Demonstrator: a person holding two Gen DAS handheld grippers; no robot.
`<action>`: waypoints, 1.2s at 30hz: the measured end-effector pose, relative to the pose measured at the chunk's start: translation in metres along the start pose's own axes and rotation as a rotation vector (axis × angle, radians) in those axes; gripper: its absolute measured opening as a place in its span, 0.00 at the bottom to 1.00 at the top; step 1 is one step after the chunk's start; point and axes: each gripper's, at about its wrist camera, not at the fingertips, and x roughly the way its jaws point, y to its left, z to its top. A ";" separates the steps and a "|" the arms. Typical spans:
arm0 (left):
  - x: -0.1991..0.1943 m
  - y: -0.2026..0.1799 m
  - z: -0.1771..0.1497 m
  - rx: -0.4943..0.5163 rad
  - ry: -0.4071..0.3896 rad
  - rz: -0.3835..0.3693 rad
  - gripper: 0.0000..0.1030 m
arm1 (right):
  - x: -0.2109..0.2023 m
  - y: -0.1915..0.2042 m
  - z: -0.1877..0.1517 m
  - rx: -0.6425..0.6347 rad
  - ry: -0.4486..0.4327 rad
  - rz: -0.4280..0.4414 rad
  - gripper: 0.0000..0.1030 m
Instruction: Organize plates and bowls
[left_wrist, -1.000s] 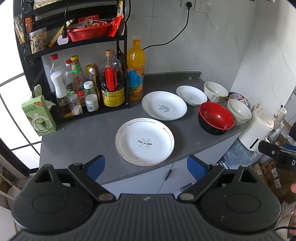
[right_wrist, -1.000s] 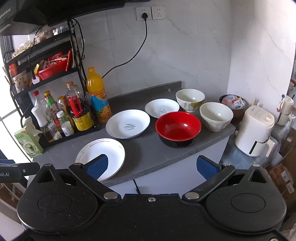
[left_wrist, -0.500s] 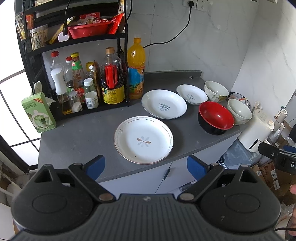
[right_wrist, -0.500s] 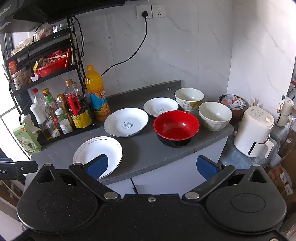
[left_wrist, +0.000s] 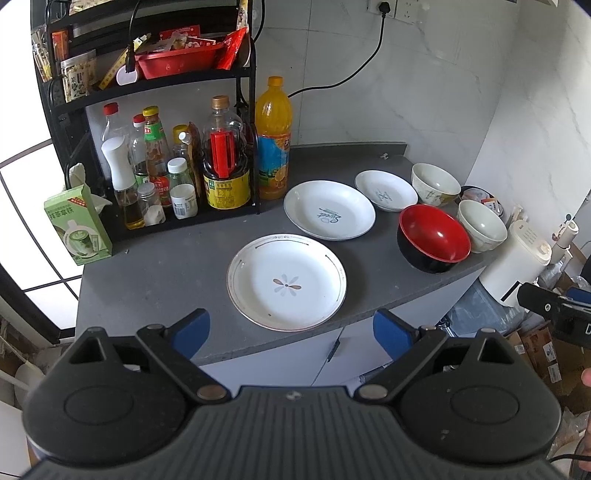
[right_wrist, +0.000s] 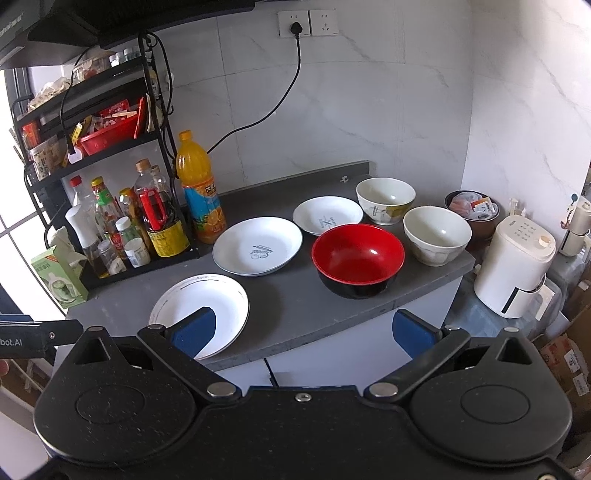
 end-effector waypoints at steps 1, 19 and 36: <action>0.000 -0.001 0.000 -0.001 0.000 0.002 0.91 | 0.000 0.000 0.000 -0.002 0.000 0.000 1.00; 0.006 -0.027 0.007 -0.065 -0.026 0.059 0.91 | 0.022 -0.028 0.014 -0.047 0.013 0.094 1.00; 0.025 -0.083 0.024 -0.102 -0.023 0.073 0.91 | 0.041 -0.088 0.027 -0.025 0.027 0.129 1.00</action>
